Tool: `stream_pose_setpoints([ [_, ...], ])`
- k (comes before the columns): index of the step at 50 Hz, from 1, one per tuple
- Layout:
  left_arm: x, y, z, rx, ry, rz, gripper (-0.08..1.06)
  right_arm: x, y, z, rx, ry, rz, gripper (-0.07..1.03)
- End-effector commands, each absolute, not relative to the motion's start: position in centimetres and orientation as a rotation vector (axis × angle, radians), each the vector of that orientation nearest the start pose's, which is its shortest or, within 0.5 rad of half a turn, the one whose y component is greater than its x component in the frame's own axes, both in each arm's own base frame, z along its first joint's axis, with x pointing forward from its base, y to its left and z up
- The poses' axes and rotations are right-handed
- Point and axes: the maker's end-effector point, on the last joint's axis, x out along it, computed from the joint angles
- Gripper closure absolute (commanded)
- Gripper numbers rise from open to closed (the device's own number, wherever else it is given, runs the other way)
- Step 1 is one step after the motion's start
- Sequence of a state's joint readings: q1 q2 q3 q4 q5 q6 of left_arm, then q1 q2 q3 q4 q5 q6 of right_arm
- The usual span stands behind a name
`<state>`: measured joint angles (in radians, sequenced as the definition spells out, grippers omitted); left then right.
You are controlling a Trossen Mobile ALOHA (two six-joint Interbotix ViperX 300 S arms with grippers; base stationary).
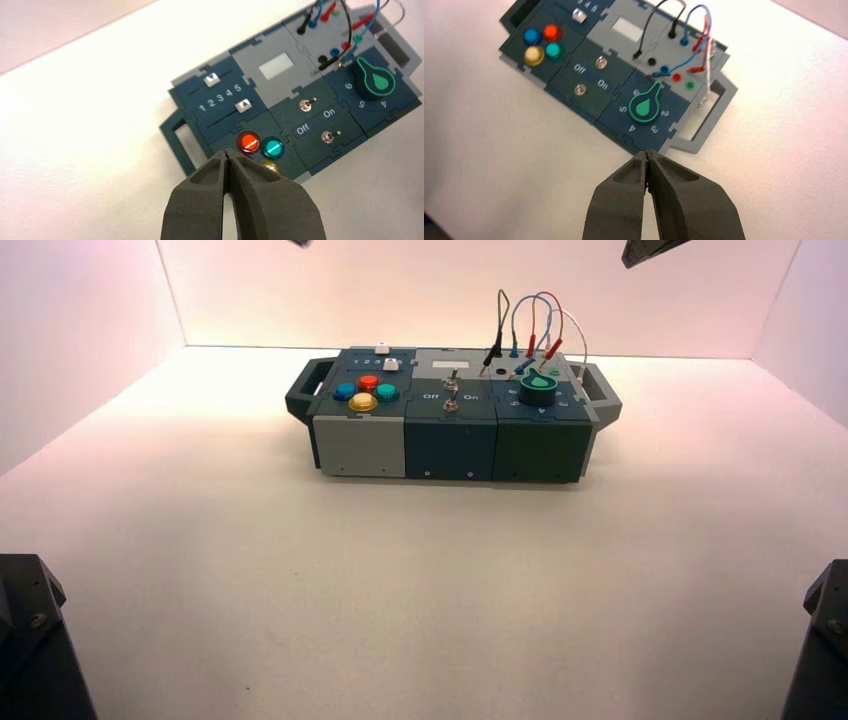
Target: Move the bottom slider to position 3.
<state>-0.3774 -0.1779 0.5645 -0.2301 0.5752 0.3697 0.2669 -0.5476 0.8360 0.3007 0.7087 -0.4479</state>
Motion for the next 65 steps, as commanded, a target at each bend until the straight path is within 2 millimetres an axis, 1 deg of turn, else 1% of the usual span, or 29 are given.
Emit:
stream_pose_setpoints([
  [1,36.5,-18.1,17.9,0.296,0.91,-0.579,1.0,26.2,11.7,19.8,-0.254,0.895,0.568,0.98],
  [13,38.3,-19.4,16.0,0.277,0.964,-0.577,1.0,26.0,12.6,19.3,-0.269,0.901,0.615,0.98],
  [18,38.9,-19.9,15.1,0.265,0.985,-0.574,1.0,26.1,12.6,19.2,-0.264,0.903,0.615,0.98],
  [26,40.1,-21.4,13.4,0.226,1.025,-0.565,1.0,26.5,12.7,19.0,-0.265,0.901,0.61,0.98],
  [33,40.7,-22.5,12.3,0.196,1.058,-0.555,1.0,26.5,12.7,18.5,-0.266,0.916,0.611,0.98],
  [34,40.8,-23.2,11.7,0.186,1.075,-0.554,1.0,26.5,12.7,18.4,-0.266,0.921,0.611,0.98],
  [39,41.0,-24.3,10.7,0.15,1.121,-0.54,1.0,26.7,12.7,18.4,-0.265,0.919,0.609,0.98],
  [41,41.1,-24.3,10.5,0.146,1.127,-0.536,1.0,26.7,12.8,18.4,-0.266,0.919,0.611,0.98],
  [43,41.2,-24.6,9.7,0.1,1.169,-0.505,1.0,26.7,12.7,18.5,-0.267,0.914,0.608,0.98],
  [49,41.5,-24.9,8.5,0.055,1.212,-0.469,1.0,26.8,12.7,18.4,-0.266,0.913,0.606,0.98],
  [55,41.7,-25.1,7.4,0.058,1.232,-0.464,1.0,26.8,12.7,18.5,-0.266,0.911,0.607,0.98],
  [65,41.8,-25.1,6.4,0.063,1.249,-0.46,1.0,26.8,12.7,18.5,-0.266,0.908,0.605,0.98],
])
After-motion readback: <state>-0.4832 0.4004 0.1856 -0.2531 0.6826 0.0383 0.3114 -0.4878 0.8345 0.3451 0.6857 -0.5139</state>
